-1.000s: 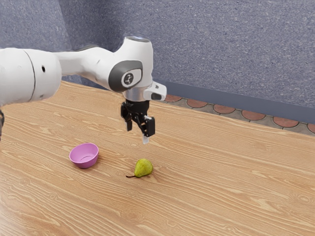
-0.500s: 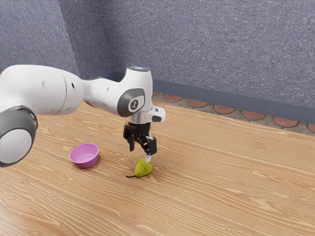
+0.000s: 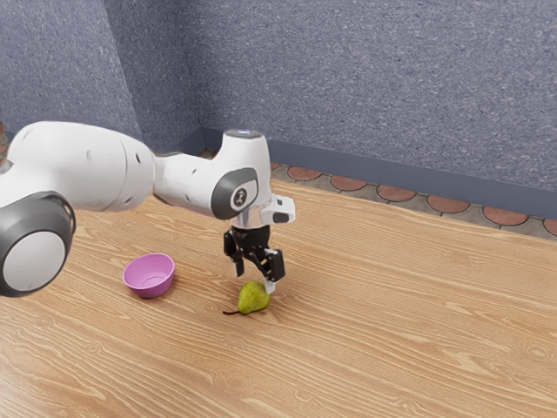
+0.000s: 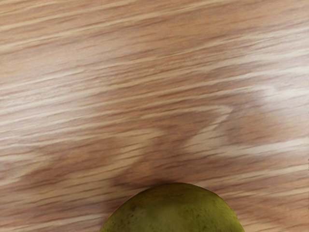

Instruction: Place the pear in the bowl.

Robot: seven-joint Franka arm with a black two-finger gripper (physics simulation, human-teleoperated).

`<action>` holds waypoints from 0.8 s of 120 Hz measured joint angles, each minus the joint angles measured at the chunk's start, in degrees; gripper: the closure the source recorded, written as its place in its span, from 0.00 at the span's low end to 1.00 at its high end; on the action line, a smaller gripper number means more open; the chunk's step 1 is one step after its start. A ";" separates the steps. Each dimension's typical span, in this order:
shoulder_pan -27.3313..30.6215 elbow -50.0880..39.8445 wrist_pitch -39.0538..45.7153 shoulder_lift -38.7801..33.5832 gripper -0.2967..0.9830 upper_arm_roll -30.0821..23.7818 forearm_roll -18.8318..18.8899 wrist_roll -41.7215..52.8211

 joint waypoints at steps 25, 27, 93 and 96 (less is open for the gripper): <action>0.01 -1.65 2.09 0.41 0.23 0.24 -1.79 0.89; 0.01 -1.67 2.33 0.43 0.23 0.24 -1.95 1.00; 0.01 -2.83 6.15 1.17 0.23 1.31 -6.48 4.77; 0.01 -2.84 6.19 1.11 0.23 1.31 -6.54 4.89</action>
